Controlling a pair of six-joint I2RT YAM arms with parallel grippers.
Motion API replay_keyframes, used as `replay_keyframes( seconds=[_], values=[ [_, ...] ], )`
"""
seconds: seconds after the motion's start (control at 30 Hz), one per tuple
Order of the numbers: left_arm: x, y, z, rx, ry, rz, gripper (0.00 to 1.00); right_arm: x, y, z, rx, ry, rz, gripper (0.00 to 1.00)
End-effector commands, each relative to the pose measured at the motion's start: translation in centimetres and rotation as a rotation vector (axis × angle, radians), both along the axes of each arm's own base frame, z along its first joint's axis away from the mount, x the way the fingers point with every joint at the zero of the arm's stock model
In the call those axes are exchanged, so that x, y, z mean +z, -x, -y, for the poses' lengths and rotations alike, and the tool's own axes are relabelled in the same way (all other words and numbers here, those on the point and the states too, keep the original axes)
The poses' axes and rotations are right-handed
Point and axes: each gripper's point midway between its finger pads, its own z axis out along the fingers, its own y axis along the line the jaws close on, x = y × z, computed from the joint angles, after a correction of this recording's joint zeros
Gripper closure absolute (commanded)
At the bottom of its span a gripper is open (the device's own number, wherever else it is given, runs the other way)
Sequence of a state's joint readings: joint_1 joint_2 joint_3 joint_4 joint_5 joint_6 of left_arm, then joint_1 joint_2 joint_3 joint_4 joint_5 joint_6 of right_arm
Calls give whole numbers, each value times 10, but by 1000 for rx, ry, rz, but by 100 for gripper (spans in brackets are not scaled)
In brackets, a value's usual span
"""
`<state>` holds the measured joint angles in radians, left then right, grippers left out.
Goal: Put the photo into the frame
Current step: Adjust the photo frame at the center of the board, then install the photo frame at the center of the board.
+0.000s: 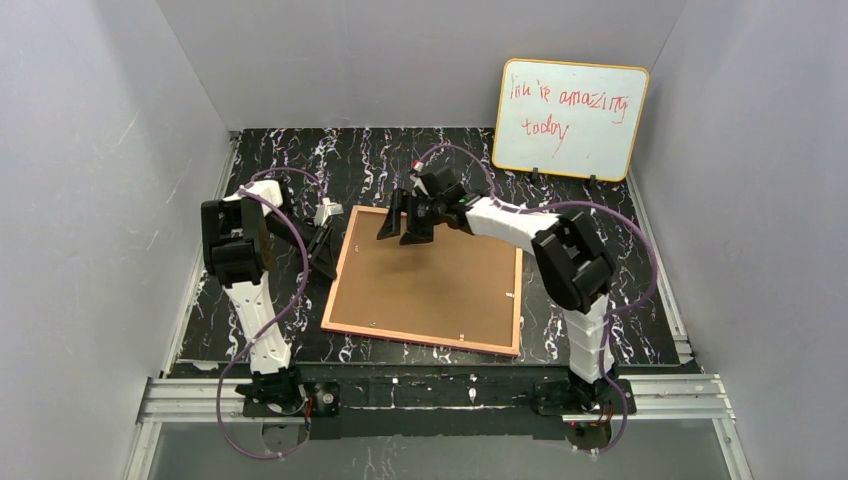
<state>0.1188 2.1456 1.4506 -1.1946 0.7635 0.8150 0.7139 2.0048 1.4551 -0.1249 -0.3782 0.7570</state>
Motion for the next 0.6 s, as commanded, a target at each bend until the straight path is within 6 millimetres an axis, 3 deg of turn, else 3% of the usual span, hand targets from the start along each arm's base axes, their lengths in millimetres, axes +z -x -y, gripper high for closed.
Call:
replay_keyframes(
  seconds=[0.0,0.2,0.57],
  values=[
    [5,7,7,8,43,-17,80,17,-7,-41,36,-101,22,22],
    [0,8,6,13,37,-16,85,-1,1,-78,83,-107,-10,25],
    [-5,6,6,31,20,-1,89,-21,-8,-96,75,-109,-31,31]
  ],
)
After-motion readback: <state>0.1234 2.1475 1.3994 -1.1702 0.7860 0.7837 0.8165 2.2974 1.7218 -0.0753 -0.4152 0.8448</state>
